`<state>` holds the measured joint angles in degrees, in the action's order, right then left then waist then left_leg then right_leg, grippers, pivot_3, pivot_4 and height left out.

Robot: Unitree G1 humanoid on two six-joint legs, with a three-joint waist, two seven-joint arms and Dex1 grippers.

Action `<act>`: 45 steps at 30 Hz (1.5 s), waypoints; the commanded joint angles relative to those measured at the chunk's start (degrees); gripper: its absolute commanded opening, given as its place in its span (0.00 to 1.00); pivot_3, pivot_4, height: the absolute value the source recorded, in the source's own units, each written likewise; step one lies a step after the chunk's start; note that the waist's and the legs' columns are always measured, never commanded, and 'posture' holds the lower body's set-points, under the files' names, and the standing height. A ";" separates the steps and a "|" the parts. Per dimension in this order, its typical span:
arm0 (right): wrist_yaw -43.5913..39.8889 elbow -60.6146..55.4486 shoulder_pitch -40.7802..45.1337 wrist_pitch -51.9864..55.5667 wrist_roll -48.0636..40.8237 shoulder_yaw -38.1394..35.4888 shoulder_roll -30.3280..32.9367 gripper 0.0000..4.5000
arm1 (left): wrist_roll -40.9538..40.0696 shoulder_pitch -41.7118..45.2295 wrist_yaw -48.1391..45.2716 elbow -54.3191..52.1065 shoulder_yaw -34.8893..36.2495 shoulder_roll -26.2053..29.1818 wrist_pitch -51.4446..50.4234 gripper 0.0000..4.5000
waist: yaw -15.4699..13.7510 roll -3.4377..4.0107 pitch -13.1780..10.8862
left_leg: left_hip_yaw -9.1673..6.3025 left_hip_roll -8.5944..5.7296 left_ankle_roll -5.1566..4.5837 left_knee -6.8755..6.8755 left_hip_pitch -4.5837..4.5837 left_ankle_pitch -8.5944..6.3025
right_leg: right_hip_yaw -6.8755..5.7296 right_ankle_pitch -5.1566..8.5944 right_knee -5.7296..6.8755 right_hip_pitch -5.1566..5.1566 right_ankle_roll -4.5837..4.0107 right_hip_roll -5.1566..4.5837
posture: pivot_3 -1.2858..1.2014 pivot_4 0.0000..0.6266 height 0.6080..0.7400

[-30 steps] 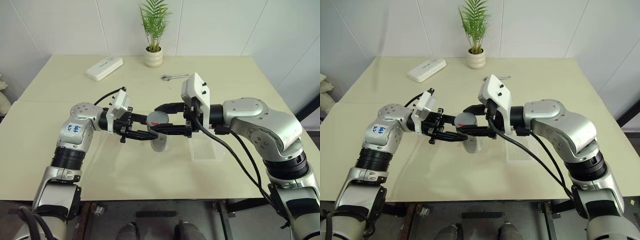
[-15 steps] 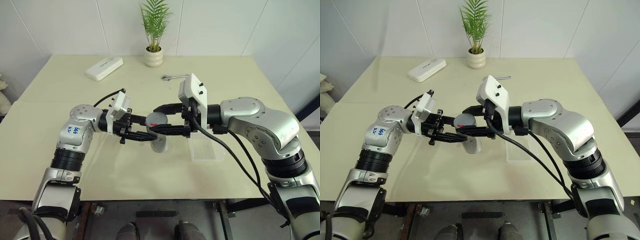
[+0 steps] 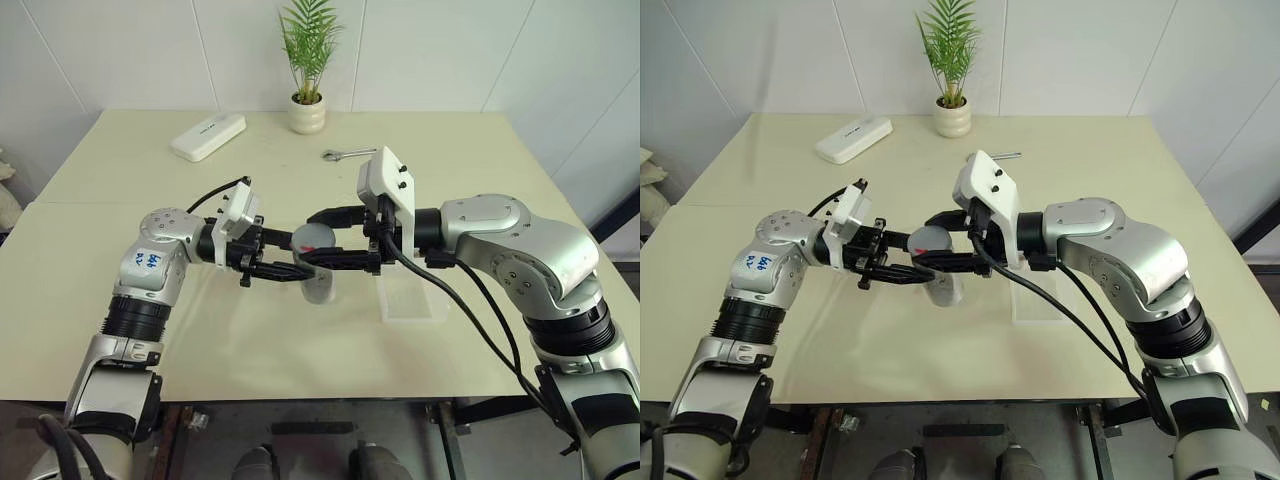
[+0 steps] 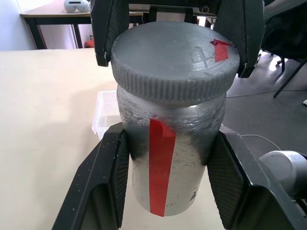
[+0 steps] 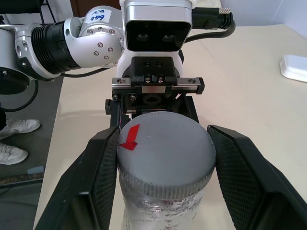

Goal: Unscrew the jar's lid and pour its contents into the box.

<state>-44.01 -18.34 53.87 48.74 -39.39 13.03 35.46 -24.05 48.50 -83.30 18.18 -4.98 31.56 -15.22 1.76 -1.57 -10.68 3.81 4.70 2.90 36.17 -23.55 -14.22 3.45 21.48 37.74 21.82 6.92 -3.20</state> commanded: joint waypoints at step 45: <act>12.16 -5.33 -14.10 -3.59 4.87 -23.32 5.56 0.56 | -1.92 5.44 -2.05 9.13 -2.01 2.68 6.01 0.44 | -0.26 0.08 -0.12 | 0.05 0.01 0.13 0.31 -0.69 0.08 | 0.04 0.01 0.26 0.68 -0.02 0.02 | 0.52 0.24 1.00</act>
<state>-35.00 -20.57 40.65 44.01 -34.83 -5.77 39.98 -24.80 52.10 -85.82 28.68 -9.55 34.07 -8.89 1.50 -1.49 -10.80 3.86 4.71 3.13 36.47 -24.24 -14.08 3.47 21.49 38.00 22.49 6.90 -3.18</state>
